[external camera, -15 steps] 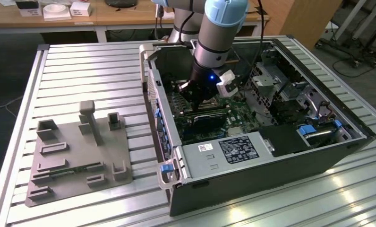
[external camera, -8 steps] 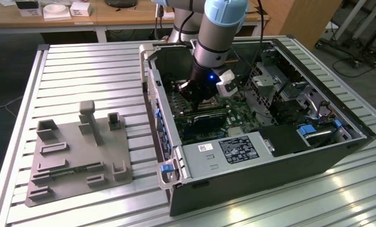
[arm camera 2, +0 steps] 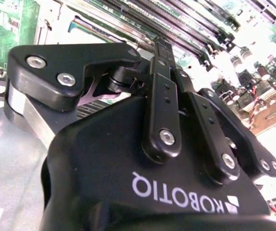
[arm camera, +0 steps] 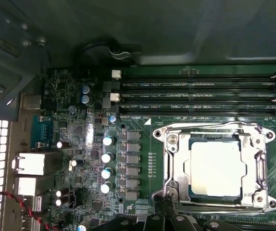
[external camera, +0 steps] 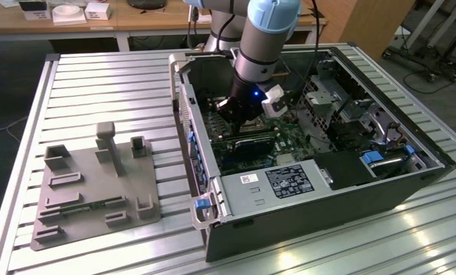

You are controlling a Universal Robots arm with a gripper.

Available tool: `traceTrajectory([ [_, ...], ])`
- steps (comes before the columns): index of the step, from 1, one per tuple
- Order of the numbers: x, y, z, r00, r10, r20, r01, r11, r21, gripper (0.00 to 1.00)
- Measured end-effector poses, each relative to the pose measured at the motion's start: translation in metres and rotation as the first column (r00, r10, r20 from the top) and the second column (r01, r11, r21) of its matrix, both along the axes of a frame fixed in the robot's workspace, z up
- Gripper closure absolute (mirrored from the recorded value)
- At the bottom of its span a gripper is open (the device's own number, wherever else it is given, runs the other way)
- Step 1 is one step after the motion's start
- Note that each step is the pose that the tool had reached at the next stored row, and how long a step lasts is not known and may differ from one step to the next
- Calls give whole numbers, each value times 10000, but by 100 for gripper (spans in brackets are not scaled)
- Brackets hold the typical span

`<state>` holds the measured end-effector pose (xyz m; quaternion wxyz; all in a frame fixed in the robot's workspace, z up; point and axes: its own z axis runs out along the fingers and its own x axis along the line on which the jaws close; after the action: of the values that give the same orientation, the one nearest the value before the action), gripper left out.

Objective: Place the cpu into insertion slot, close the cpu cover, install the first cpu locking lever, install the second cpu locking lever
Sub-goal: 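Install the second cpu locking lever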

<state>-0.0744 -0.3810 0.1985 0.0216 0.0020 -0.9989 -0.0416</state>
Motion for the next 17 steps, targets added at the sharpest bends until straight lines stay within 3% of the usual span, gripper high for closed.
traceTrajectory([
  [6, 0, 5, -14, 10000, 0, -3, 0, 10000, -15, 90],
  [11, 0, 8, -17, 10000, 1, 0, -1, 9996, -272, 90],
  [17, -2, 7, -17, 10000, 1, -2, -1, 9997, -250, 90],
])
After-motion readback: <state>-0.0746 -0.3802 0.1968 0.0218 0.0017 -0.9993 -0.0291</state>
